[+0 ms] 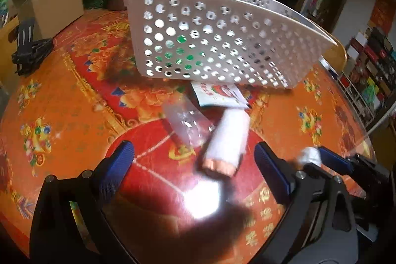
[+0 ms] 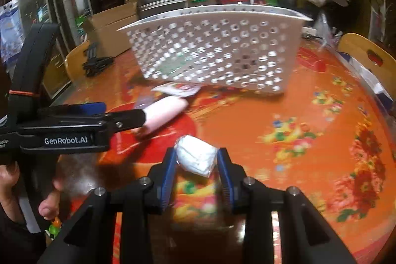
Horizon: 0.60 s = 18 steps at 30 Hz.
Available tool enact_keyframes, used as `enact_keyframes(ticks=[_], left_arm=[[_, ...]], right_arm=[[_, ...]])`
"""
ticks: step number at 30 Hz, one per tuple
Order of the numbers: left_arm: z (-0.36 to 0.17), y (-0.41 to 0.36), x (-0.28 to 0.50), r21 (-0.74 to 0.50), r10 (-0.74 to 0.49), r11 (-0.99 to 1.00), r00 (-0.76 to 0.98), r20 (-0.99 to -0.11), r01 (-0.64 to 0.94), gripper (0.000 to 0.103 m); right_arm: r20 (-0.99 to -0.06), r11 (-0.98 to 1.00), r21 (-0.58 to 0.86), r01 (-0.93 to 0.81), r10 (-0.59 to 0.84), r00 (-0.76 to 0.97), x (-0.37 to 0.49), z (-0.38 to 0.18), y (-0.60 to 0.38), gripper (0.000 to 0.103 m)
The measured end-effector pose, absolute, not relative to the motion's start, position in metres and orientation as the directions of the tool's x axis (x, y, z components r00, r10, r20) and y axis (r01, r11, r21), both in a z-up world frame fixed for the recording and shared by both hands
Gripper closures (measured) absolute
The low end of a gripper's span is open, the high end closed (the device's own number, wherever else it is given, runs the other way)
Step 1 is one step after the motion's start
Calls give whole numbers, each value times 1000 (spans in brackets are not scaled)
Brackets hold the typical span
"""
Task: Organize soft objects
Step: 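Grasp the clear plastic bag with the left tool while the right tool grasps the white crumpled ball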
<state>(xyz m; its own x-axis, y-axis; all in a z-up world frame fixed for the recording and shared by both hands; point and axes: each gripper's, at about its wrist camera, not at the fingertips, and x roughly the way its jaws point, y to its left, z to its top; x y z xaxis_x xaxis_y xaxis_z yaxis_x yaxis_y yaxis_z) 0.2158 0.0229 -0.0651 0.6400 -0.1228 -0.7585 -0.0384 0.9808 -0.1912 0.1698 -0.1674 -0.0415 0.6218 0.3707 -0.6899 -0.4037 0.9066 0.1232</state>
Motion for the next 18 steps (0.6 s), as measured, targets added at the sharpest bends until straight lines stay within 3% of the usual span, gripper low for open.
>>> enact_keyframes(ticks=[3,5,7,14,18], left_arm=[[-63,30,228,-191,-94,978,644,-759,-83,8],[-66,34,239,-181,-75,978,631,-772,-104,16],[-71,37,248,-182,-72,976,611,-788,-121,31],[-81,36,268,-161,-45,976,585,-810,-148,36],[-80,33,271,-132,-15,979,587,-809,-157,52]], right_arm=[[-683,913,113,-391,357,637,177,-37,-176,70],[-684,917,110,-385,350,640,182,-36,-181,70],[-683,919,110,-380,347,643,185,-35,-185,70],[-679,921,121,-371,350,646,189,-36,-191,70],[-677,922,126,-366,350,647,190,-35,-194,70]])
